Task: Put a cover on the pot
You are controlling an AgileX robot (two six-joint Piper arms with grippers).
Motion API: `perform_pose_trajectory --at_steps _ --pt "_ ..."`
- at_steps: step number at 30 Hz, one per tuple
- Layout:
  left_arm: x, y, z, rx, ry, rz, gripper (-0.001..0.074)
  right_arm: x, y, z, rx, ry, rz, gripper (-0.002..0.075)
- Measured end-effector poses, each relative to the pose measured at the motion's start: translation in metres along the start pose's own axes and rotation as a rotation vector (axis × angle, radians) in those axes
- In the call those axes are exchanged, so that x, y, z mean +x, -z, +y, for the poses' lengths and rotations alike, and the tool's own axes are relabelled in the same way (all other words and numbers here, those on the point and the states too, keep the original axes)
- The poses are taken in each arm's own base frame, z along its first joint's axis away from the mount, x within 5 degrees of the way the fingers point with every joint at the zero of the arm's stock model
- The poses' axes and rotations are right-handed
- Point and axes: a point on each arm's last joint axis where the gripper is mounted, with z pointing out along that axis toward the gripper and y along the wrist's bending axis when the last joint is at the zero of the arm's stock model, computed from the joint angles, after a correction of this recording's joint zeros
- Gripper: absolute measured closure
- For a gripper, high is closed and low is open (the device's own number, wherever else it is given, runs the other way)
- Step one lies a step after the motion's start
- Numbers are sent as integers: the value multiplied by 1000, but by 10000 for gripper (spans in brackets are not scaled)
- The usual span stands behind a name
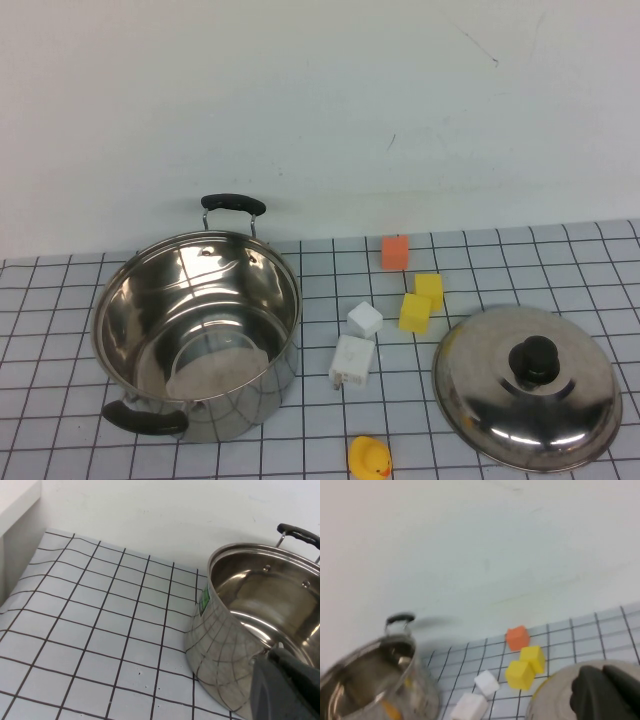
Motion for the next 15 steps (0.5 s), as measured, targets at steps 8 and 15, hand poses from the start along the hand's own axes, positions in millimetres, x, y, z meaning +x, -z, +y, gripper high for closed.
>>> perform_pose_trajectory --at_steps 8,15 --pt "0 0 0 0 0 0 738 -47 -1 26 -66 315 45 728" --pt "0 0 0 0 0 0 738 -73 -24 15 99 278 146 723"
